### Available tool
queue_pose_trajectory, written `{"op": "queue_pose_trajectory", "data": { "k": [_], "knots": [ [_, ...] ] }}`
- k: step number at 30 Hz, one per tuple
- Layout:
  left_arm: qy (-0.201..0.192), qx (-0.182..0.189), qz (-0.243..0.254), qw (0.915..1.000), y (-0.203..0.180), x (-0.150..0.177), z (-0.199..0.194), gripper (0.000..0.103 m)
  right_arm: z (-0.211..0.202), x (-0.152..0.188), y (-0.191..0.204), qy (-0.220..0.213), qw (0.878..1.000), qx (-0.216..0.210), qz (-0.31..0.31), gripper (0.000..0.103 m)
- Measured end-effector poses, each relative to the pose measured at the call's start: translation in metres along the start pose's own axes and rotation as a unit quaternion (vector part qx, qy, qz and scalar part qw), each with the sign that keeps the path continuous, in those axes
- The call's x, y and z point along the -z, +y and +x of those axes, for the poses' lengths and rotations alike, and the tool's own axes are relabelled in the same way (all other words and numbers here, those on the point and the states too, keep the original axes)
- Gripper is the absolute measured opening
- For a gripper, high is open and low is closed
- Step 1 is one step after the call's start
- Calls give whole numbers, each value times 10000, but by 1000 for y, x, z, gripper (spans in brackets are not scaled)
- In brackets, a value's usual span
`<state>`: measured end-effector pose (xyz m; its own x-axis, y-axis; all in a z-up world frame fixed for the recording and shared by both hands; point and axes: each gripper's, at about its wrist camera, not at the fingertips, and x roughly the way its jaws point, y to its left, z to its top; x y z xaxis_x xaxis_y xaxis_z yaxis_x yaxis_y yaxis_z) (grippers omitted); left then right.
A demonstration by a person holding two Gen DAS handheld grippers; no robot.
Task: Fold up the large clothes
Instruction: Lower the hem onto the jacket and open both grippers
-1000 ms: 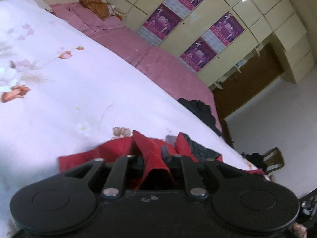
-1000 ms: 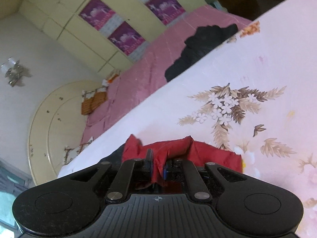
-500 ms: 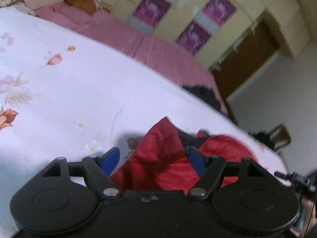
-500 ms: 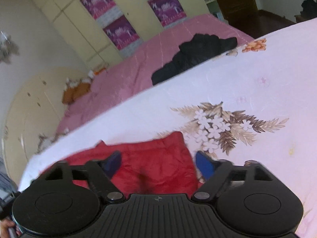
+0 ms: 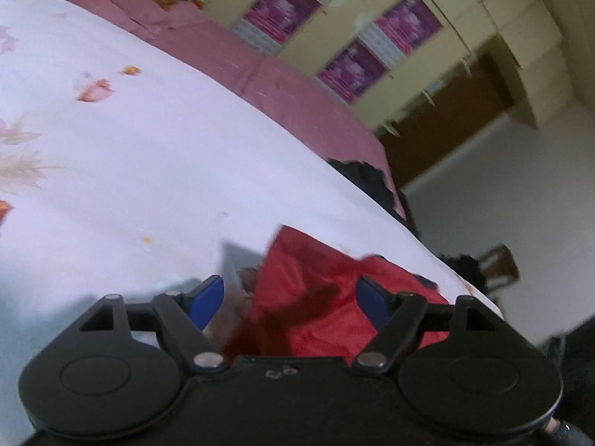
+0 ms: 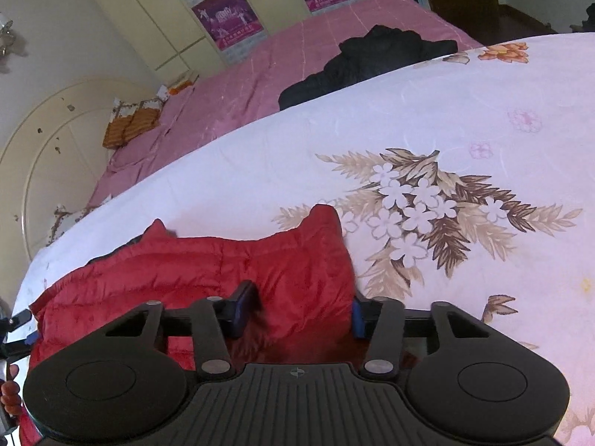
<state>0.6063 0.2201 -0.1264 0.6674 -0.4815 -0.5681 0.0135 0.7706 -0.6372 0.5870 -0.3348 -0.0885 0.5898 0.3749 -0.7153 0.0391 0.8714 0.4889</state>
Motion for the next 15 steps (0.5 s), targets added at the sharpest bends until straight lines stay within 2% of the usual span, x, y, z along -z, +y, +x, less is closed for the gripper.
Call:
{"op": "queue_pose_trajectory", "data": {
  "k": [2, 4, 6, 7, 8, 11, 13, 15],
  "knots": [
    [117, 139, -66, 9998, 1, 0, 5, 78, -1, -1, -1, -40, 10000, -27, 32, 38],
    [92, 130, -48, 9999, 2, 2, 9, 78, -3, -3, 2, -63, 10000, -9, -6, 25],
    [214, -146, 171, 9995, 0, 1, 17, 71, -5, -4, 6, -141, 9998, 7, -153, 9],
    [294, -379, 371, 9982, -2, 1, 21, 43, -8, -4, 10, -209, 9994, 23, -282, 6],
    [298, -370, 557, 9973, -6, 1, 22, 19, -11, -4, 14, -309, 9986, 55, -428, 5],
    [-187, -215, 968, 9949, -21, -3, 6, 8, -27, -7, 28, -750, 9945, 33, -727, 4],
    [-566, -95, 1235, 9907, -34, -6, -6, 8, -38, -11, 35, -1068, 9909, -70, -812, 4],
    [-855, -170, 1553, 9840, -48, -10, -10, 8, -43, -16, 41, -1307, 9868, -60, -950, 4]
  ]
}}
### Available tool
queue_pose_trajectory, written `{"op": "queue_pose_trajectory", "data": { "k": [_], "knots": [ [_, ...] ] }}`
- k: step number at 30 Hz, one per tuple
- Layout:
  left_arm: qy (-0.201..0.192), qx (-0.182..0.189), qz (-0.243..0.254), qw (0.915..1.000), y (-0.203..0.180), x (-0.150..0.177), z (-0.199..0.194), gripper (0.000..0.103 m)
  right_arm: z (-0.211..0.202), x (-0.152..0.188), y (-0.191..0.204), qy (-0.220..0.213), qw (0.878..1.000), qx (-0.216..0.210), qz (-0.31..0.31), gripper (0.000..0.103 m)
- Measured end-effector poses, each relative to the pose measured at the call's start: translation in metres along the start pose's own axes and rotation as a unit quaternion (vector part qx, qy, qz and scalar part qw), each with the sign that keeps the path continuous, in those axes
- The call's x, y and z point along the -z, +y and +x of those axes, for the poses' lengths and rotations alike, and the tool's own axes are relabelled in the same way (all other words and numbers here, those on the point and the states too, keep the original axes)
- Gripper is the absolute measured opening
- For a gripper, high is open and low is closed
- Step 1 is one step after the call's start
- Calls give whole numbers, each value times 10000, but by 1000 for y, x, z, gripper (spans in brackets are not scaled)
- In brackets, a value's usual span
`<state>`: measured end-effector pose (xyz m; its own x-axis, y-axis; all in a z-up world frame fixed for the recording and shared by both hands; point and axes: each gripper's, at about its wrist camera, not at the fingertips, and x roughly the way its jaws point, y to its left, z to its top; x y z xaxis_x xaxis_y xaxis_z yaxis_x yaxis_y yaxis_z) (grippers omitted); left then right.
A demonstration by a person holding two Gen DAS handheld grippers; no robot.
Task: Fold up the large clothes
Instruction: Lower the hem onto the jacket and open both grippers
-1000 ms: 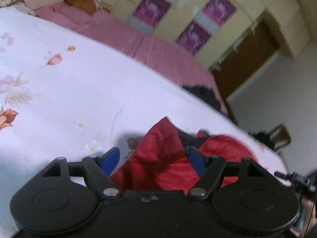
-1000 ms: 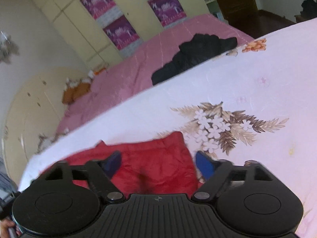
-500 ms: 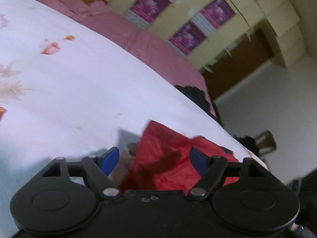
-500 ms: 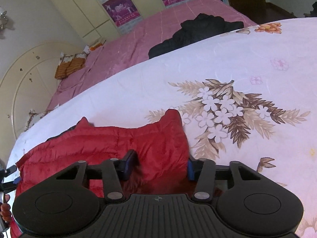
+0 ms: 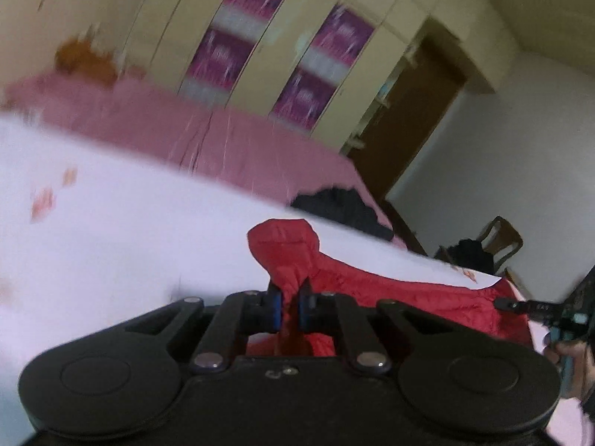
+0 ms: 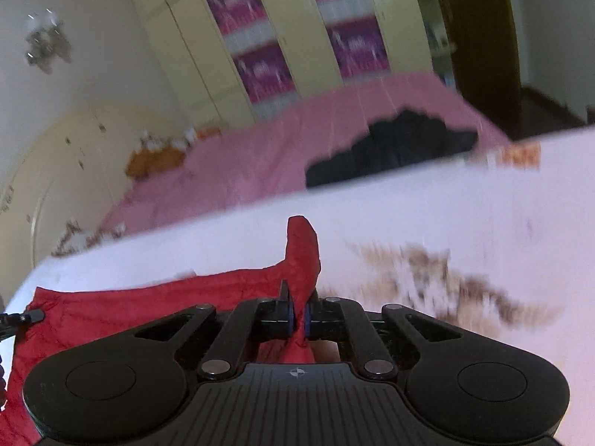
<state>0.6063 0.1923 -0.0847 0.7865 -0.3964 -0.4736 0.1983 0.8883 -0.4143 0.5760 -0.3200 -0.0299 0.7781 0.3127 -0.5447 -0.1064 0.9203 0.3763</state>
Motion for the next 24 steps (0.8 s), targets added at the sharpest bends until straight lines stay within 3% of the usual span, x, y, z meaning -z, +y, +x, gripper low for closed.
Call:
{"op": "queue_pose_trajectory", "data": {
  "k": [3, 6, 8, 9, 11, 15, 17, 18, 19, 21, 24],
  "knots": [
    [95, -429, 383, 9983, -15, -3, 16, 8, 9, -4, 7, -127, 9994, 236, -222, 4],
    [842, -822, 365, 9924, -13, 8, 48, 8, 41, 3, 7, 417, 9971, 570, -284, 4],
    [1159, -924, 259, 9886, -7, 19, 64, 8, 68, 16, 3, 1053, 9907, 779, -359, 4],
    [1152, -910, 211, 9889, -5, 21, 64, 8, 77, 24, 3, 1189, 9880, 869, -456, 4],
    [1095, -883, 85, 9900, -2, 20, 61, 8, 77, 27, 2, 1047, 9898, 867, -417, 4],
    [1090, -923, 251, 9894, -4, 24, 50, 10, 78, 26, 0, 1063, 9895, 891, -408, 4],
    [1125, -937, 255, 9889, -6, 24, 46, 21, 74, 27, 0, 1096, 9888, 931, -395, 5],
    [1105, -1023, 197, 9884, -7, 22, 42, 28, 74, 26, 2, 1111, 9881, 992, -394, 24],
    [1031, -1142, 162, 9880, -6, 19, 44, 45, 68, 23, 4, 1024, 9866, 1183, -455, 54],
    [670, -1331, 221, 9886, -18, 15, 25, 48, 46, 16, 7, 693, 9901, 1099, -524, 56],
    [423, -1070, 576, 9917, -53, 19, -12, 48, 15, 16, 19, 494, 9957, 655, -440, 47]
  ]
}}
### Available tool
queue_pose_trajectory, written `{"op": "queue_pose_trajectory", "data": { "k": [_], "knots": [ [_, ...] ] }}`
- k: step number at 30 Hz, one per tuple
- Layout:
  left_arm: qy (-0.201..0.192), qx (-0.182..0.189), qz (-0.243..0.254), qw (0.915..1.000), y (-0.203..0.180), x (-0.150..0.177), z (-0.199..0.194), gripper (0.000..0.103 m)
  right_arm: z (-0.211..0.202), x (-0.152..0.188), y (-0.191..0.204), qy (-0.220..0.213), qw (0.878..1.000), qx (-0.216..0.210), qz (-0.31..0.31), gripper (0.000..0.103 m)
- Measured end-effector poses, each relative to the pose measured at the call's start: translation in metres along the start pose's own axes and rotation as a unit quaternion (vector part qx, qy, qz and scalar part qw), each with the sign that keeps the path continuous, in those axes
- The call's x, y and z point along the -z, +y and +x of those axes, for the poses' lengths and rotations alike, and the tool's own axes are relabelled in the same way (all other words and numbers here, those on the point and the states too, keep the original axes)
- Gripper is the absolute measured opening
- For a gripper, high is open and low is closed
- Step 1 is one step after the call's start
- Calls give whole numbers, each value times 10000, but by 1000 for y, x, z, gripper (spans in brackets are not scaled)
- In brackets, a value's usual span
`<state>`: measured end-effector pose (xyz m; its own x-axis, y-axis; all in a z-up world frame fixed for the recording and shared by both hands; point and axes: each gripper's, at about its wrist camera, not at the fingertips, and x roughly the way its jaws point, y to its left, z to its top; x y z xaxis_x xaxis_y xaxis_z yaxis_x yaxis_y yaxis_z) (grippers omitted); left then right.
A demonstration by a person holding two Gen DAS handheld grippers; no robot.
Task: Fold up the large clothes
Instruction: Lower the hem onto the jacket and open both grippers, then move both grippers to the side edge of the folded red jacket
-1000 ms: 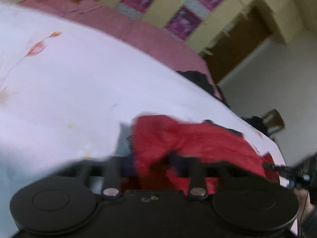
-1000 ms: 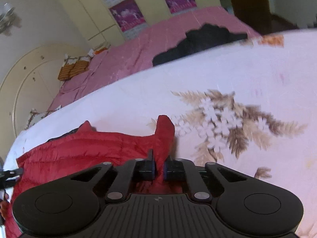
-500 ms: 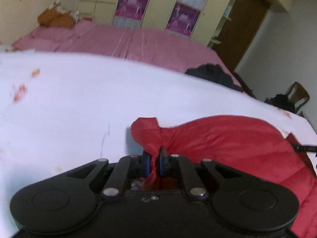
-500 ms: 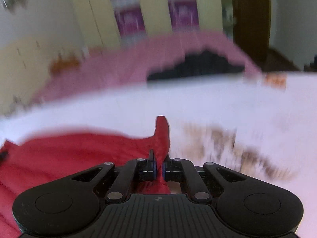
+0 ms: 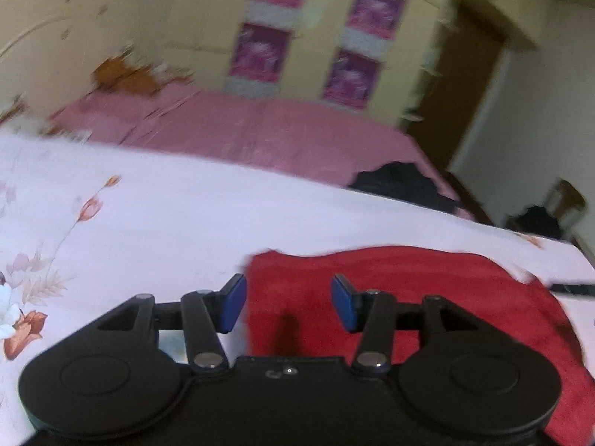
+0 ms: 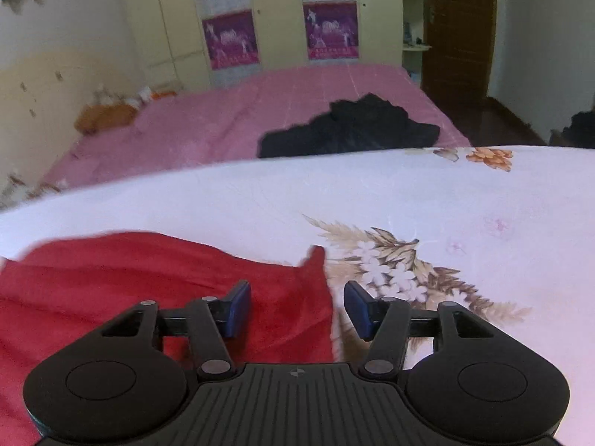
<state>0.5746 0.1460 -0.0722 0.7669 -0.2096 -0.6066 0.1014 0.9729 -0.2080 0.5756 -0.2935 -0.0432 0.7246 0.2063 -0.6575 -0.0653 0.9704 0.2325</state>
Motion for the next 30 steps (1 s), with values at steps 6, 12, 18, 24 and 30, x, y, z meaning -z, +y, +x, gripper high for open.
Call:
{"op": "queue_pose_trajectory", "data": {
  "k": [6, 12, 18, 24, 30],
  "knots": [
    [-79, 324, 584, 9977, -57, 54, -60, 48, -61, 35, 26, -169, 9984, -491, -212, 47],
    [52, -96, 782, 9969, -64, 108, -74, 49, -103, 97, 28, -199, 9973, -638, -315, 47],
    [-246, -862, 811, 9927, -43, 121, -77, 76, -81, 128, 3, -63, 9997, 242, 42, 47],
    [-167, -686, -885, 9936, -3, 123, -115, 74, -125, 140, -36, -287, 9795, -303, 1972, 72],
    [-336, 155, -2872, 9572, 19, 152, -138, 69, -147, 167, -53, -403, 9421, -970, 3186, 84]
  ]
}}
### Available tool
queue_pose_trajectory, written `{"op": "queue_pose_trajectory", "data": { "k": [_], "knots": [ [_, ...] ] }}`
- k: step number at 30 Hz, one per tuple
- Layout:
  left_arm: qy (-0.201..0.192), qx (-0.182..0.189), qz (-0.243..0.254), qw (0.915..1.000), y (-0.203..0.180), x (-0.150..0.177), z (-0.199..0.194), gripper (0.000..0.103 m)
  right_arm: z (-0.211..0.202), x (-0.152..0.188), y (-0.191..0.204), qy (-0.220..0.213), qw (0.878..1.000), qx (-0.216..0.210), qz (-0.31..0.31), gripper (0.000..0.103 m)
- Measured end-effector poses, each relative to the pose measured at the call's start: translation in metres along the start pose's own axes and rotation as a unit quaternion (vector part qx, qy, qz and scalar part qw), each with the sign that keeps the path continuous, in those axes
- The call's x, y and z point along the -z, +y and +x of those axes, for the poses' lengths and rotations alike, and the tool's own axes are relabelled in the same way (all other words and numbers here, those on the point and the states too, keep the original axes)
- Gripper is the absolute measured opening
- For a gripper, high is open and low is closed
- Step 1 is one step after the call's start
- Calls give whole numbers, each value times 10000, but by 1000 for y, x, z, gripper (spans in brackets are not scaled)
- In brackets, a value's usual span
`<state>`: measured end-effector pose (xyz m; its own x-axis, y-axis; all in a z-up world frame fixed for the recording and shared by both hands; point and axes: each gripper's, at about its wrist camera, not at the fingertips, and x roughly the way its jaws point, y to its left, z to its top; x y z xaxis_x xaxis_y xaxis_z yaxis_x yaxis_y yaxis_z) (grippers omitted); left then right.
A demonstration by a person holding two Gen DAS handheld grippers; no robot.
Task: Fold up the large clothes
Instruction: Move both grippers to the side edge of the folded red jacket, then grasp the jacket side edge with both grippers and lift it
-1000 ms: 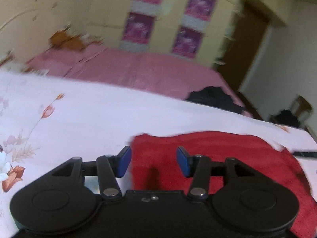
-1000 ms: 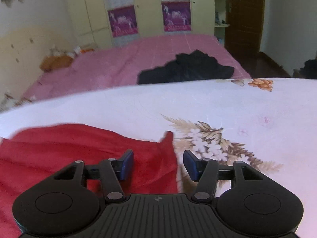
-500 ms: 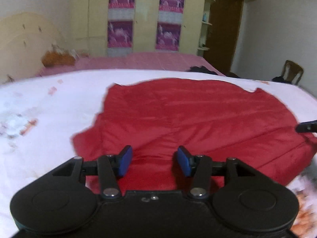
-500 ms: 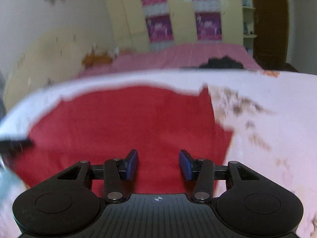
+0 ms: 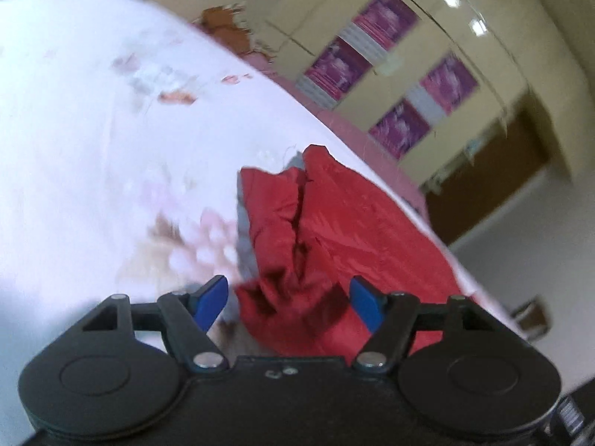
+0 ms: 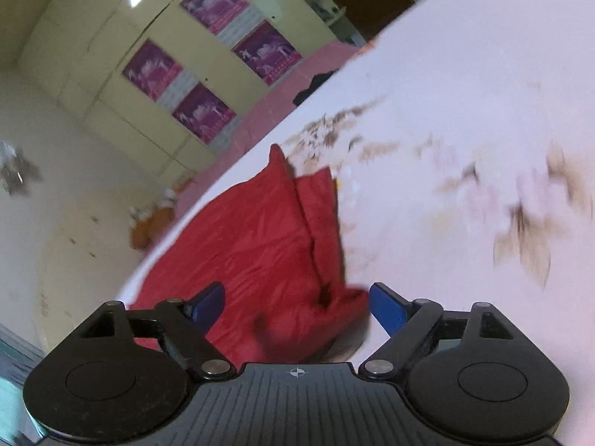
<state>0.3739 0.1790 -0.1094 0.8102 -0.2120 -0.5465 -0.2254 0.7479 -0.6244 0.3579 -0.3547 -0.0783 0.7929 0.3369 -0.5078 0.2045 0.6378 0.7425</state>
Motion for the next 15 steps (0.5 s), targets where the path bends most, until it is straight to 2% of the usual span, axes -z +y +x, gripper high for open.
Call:
{"op": "queue_pose_trajectory", "data": {
  "k": [5, 6, 8, 12, 15],
  "knots": [
    [-71, 202, -955, 9952, 20, 23, 7, 64, 0, 17, -12, -35, 9981, -106, 612, 83],
    [-137, 254, -1126, 9932, 23, 26, 8, 64, 1, 20, -13, -24, 9972, -174, 724, 77],
    [-259, 346, -1369, 9896, 28, 31, 11, 64, 0, 27, -17, 5, 9956, -225, 913, 72],
    [-371, 454, -1616, 9851, 31, 31, 18, 58, 4, 37, -19, -26, 9935, -261, 1107, 71],
    [-420, 331, -1621, 9853, 29, 29, 26, 51, 12, 38, -13, -139, 9938, -247, 1072, 71]
  ]
}}
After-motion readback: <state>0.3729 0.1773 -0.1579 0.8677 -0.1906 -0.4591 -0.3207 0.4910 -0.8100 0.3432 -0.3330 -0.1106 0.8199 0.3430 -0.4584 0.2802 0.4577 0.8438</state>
